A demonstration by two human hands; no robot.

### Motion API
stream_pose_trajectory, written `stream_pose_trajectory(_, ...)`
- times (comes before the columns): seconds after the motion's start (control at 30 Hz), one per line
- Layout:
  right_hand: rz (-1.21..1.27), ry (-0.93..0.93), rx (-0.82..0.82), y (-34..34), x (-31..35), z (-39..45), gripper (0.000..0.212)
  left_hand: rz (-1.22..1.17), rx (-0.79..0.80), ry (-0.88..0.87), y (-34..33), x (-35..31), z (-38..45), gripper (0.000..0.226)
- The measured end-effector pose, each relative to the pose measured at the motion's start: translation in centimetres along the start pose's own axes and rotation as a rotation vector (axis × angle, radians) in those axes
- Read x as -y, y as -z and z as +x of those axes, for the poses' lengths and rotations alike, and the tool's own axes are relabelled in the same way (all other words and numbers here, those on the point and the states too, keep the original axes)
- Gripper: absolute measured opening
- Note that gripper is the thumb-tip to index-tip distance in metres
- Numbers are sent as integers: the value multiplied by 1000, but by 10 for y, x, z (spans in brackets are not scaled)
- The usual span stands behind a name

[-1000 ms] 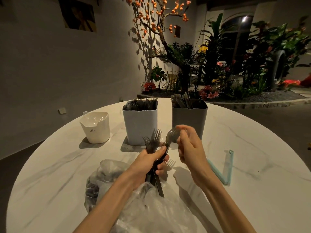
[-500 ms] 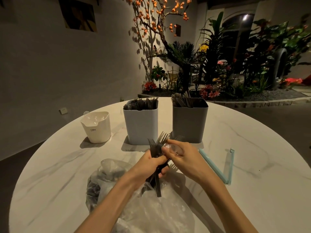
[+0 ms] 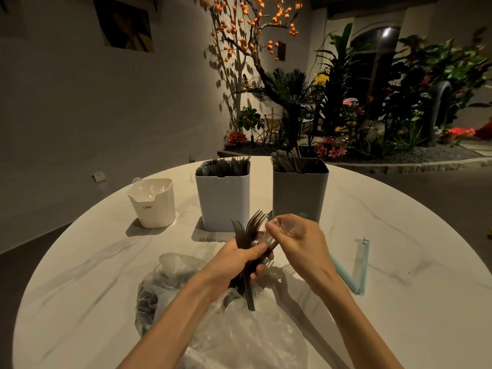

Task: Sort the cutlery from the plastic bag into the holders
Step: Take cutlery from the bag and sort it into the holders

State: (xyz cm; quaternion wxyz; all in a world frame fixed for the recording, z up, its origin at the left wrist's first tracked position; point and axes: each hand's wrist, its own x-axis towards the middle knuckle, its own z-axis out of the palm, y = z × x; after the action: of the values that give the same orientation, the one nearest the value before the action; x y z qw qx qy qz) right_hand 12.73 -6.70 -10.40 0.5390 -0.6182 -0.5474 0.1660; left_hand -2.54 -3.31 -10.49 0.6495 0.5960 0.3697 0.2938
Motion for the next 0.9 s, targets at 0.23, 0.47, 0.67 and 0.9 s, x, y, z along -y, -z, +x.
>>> stream_pose_trajectory(0.23,61,-15,-116,4,-1,3,16,7,-19,31,6,5,6,25)
stream_pose_trajectory(0.47,66,-49,-204,4,0,6,17,-96,-40,74,7,4,8,25)
stream_pose_trajectory(0.67,79,-106,-152,3,-3,7,26,-257,14,95,7,1,8,14)
stream_pose_trajectory(0.9,278,-210,-16,6,2,6,27,-393,-7,155,15,5,15,32)
